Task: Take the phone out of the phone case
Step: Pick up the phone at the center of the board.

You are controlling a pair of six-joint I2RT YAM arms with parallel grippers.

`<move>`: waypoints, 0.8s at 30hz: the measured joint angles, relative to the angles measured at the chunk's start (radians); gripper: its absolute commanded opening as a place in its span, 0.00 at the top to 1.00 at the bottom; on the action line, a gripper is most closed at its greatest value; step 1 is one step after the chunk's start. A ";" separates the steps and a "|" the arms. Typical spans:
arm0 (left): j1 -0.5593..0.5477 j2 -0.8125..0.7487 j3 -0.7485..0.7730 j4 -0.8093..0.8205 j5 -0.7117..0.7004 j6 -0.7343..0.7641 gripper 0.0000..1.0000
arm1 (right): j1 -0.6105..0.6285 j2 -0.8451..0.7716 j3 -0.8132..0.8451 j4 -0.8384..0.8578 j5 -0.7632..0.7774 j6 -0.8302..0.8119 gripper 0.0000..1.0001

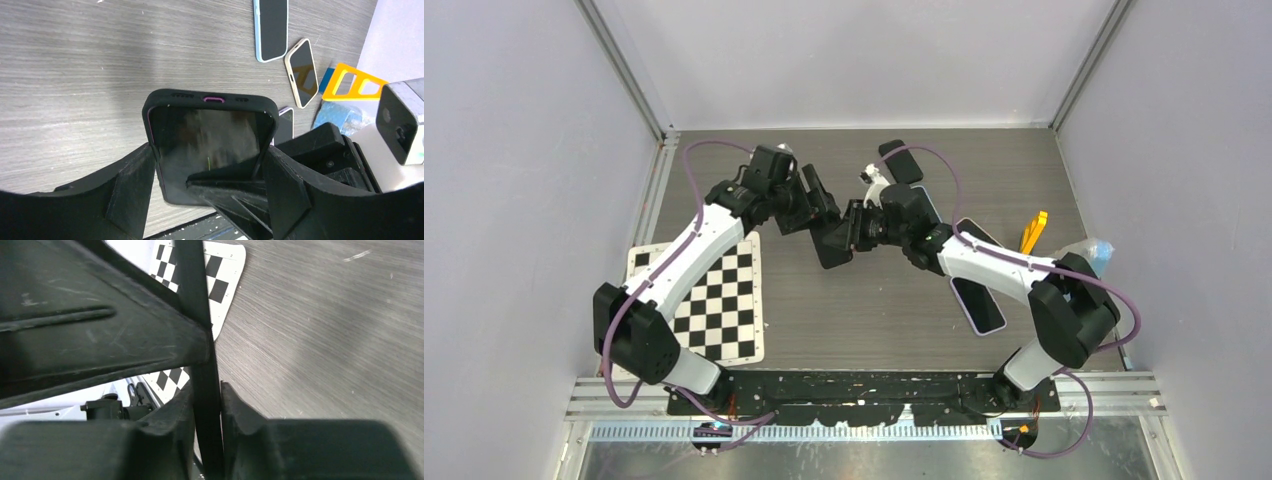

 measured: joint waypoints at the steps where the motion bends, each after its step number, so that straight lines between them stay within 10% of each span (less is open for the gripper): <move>1: 0.002 0.000 0.000 0.003 0.010 0.006 0.74 | 0.000 0.005 0.001 0.003 -0.008 0.002 0.93; 7: 0.037 -0.017 -0.007 0.042 0.057 0.042 0.01 | -0.004 0.007 0.034 0.006 -0.014 0.002 0.99; 24: 0.172 -0.137 0.159 0.164 0.285 0.233 0.01 | -0.231 -0.103 0.142 0.038 -0.140 0.187 0.99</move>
